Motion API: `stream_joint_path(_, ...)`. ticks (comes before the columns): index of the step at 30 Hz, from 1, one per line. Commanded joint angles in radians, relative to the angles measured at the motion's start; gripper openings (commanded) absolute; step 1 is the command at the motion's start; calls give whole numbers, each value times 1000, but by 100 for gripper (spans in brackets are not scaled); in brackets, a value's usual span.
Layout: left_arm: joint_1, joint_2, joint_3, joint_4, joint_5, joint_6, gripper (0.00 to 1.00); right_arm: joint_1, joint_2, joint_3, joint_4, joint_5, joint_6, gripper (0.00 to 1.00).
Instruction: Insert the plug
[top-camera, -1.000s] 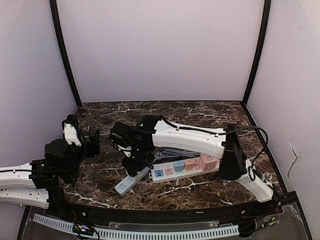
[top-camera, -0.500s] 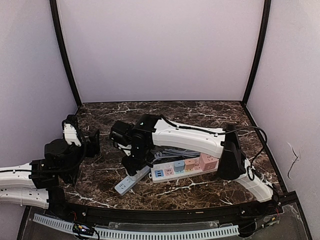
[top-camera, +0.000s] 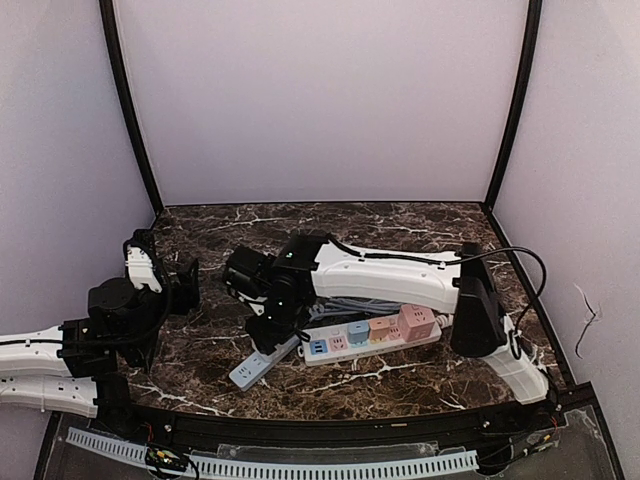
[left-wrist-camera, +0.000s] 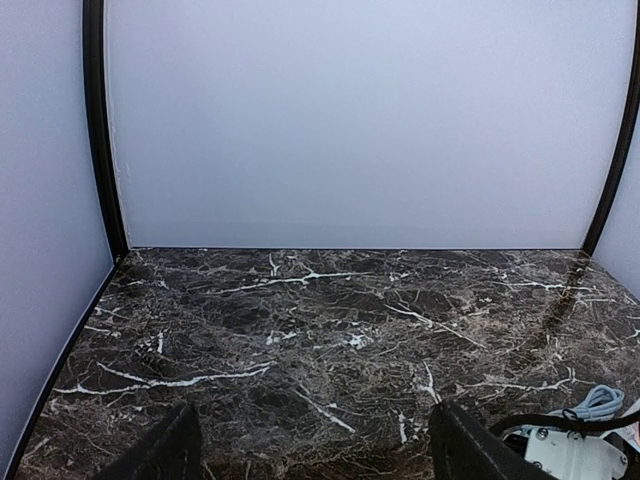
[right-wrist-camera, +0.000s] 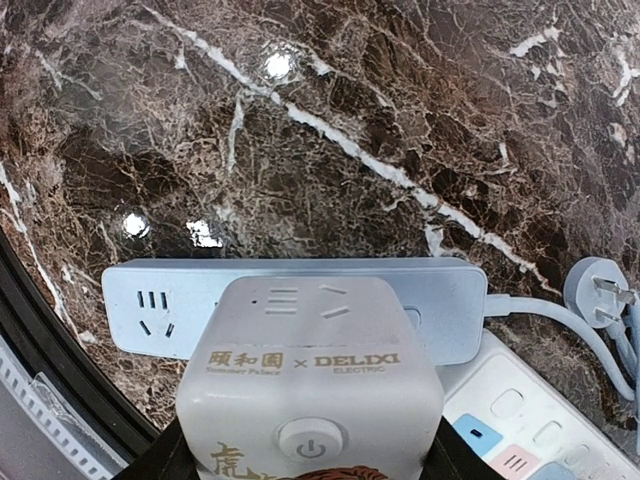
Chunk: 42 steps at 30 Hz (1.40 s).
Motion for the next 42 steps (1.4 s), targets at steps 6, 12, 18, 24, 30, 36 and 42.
stream_joint_path(6, 6, 6, -11, -13, 2, -3, 79, 29, -79, -351, 128, 78, 24, 0)
stream_joint_path(12, 6, 11, -11, -16, 5, -5, 79, 15, -136, -408, 43, 124, -7, 0)
stream_joint_path(18, 6, 13, -10, -16, 6, -7, 79, -16, -209, -489, 5, 129, -27, 0)
stream_joint_path(24, 5, 13, -11, -17, 5, -7, 79, -36, -295, -550, -21, 130, -39, 0)
stream_joint_path(30, 6, 21, -9, -16, 15, -13, 78, -38, -353, -622, -55, 134, -61, 0)
stream_joint_path(36, 6, 25, -5, -18, 21, -16, 78, -47, -319, -588, -72, 141, -66, 0)
stream_joint_path(42, 8, 23, -8, -17, 17, -13, 78, -57, -185, -495, -80, 149, -45, 0)
